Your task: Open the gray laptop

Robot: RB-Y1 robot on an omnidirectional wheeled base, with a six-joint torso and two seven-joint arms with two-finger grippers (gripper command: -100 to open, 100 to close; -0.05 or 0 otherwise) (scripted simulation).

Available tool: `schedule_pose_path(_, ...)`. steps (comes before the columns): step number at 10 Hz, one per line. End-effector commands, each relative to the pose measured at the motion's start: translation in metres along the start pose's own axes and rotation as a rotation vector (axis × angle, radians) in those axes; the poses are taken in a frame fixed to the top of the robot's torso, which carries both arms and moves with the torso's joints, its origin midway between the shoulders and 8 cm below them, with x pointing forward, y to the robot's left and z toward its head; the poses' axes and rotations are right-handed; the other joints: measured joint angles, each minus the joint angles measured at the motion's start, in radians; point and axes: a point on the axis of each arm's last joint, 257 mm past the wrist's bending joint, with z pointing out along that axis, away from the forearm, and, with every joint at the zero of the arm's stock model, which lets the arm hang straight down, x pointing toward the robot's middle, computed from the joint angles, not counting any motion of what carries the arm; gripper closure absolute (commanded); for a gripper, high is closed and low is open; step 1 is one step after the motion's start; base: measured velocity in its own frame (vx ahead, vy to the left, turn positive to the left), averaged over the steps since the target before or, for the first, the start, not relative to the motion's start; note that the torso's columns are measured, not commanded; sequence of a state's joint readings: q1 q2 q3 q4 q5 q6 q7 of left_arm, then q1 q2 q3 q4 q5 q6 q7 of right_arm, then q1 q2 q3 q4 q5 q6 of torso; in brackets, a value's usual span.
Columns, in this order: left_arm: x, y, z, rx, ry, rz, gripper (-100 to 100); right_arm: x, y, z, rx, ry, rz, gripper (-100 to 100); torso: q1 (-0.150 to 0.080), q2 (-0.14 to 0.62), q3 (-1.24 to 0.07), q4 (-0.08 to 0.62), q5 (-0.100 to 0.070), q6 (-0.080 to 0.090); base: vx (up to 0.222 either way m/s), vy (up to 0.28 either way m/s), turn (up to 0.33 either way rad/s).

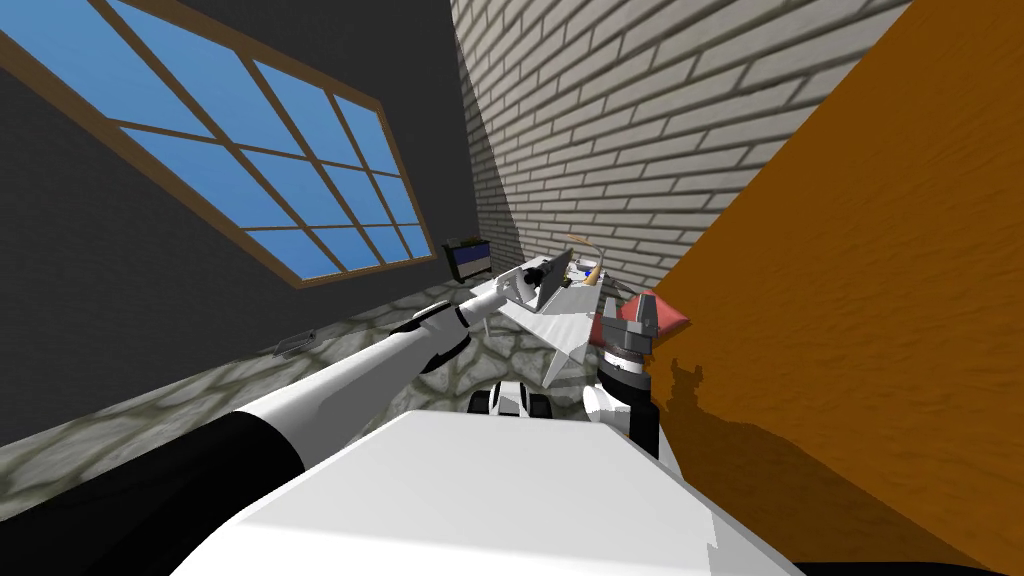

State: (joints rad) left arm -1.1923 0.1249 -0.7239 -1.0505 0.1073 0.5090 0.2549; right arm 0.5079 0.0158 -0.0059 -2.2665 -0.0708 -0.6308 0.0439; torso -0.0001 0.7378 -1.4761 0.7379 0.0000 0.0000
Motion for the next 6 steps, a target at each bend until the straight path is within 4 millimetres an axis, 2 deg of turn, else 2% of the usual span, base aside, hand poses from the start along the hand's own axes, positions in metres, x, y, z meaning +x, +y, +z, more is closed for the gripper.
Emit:
schedule_pose_path(1,-0.0025,0.0006,0.0005,-0.004,-0.004,0.001,-100,0.0,0.0,0.0,0.0,0.0,0.0,0,0.0,0.0,0.0,0.0,0.0,0.0,0.089,-0.057,-0.034)
schedule_pose_path(2,-0.0015,0.0005,0.0,-0.003,-0.003,0.001,-100,0.0,0.0,0.0,0.0,0.0,0.0,0,-0.003,-0.004,-0.002,-0.001,-0.001,0.0,0.057,-0.036,-0.003)
schedule_pose_path(3,-0.0017,0.0004,0.0,-0.003,-0.003,0.001,100,0.0,0.0,0.0,0.0,0.0,0.0,0,-0.001,-0.002,-0.001,-0.001,0.0,0.0,0.008,-0.005,0.007)
schedule_pose_path(6,-0.0012,0.0056,0.0013,-0.001,0.012,-0.152,100,-0.0001,0.0,0.0,0.0,0.0,0.0,0,0.008,-0.004,-0.003,-0.005,0.005,0.002,0.089,0.112,-0.033)
